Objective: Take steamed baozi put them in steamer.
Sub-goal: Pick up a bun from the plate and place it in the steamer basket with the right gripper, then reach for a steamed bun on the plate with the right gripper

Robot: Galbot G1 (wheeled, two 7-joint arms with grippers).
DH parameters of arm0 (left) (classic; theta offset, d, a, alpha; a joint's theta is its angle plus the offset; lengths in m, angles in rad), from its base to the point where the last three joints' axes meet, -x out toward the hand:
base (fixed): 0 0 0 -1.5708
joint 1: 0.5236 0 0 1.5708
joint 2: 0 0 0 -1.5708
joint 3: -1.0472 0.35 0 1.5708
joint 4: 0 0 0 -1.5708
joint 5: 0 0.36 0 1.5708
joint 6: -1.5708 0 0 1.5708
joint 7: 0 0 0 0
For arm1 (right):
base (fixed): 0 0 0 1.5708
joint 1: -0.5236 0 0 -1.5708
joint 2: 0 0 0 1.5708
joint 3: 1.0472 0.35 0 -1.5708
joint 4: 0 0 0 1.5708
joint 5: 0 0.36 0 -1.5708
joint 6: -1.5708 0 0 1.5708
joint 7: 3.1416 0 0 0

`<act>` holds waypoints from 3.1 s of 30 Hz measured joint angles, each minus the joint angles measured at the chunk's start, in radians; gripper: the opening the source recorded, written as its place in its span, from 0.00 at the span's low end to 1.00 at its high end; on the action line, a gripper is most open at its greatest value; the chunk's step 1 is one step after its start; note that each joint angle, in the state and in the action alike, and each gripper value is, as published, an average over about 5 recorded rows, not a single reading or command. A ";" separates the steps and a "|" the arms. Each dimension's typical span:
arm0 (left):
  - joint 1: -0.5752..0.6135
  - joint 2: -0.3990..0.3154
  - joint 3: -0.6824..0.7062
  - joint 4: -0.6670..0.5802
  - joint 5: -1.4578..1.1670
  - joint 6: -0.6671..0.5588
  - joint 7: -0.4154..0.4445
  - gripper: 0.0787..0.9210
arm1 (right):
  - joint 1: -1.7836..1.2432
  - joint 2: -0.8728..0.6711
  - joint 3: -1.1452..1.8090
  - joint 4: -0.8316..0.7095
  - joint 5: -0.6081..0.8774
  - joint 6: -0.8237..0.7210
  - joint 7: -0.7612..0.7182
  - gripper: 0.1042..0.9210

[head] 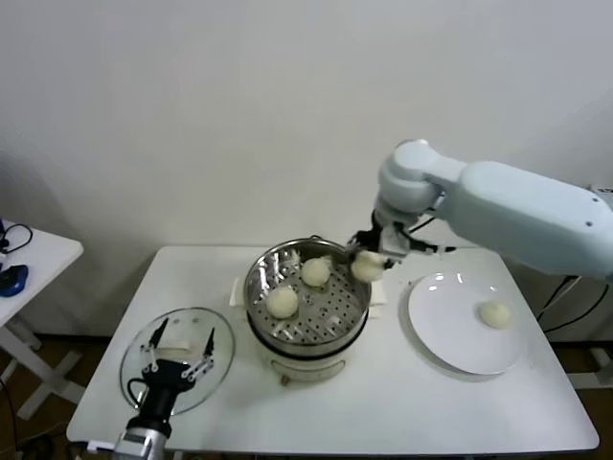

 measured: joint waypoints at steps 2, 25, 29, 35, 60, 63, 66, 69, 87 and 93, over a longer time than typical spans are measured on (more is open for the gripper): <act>0.002 0.000 -0.001 -0.002 0.000 0.002 0.000 0.88 | -0.010 0.026 -0.007 0.008 -0.011 0.006 0.001 0.72; 0.011 0.004 0.000 0.014 -0.002 0.007 0.000 0.88 | -0.093 0.233 -0.074 -0.079 -0.063 0.111 0.014 0.72; 0.008 0.004 0.000 0.017 -0.002 0.009 -0.001 0.88 | -0.103 0.250 -0.076 -0.091 -0.063 0.121 0.018 0.72; 0.002 0.006 0.002 0.021 -0.002 0.013 -0.001 0.88 | -0.115 0.258 -0.081 -0.097 -0.065 0.129 0.023 0.72; -0.008 0.003 0.008 0.025 0.002 0.017 -0.003 0.88 | -0.129 0.274 -0.091 -0.108 -0.060 0.146 0.041 0.88; -0.009 0.003 0.010 0.026 0.003 0.018 -0.003 0.88 | -0.123 0.269 -0.087 -0.108 -0.059 0.150 0.038 0.88; -0.008 0.002 0.011 0.025 0.004 0.018 -0.003 0.88 | -0.115 0.263 -0.081 -0.109 -0.058 0.156 0.032 0.88; -0.010 0.004 0.012 0.024 0.004 0.019 -0.005 0.88 | -0.104 0.256 -0.074 -0.111 -0.053 0.160 0.026 0.88; -0.014 0.018 0.015 0.016 0.002 0.022 -0.012 0.88 | -0.020 0.137 0.014 -0.177 0.091 0.024 0.023 0.88; -0.012 0.021 0.021 0.005 0.001 0.021 -0.012 0.88 | 0.016 0.032 -0.002 -0.221 0.222 -0.105 0.025 0.88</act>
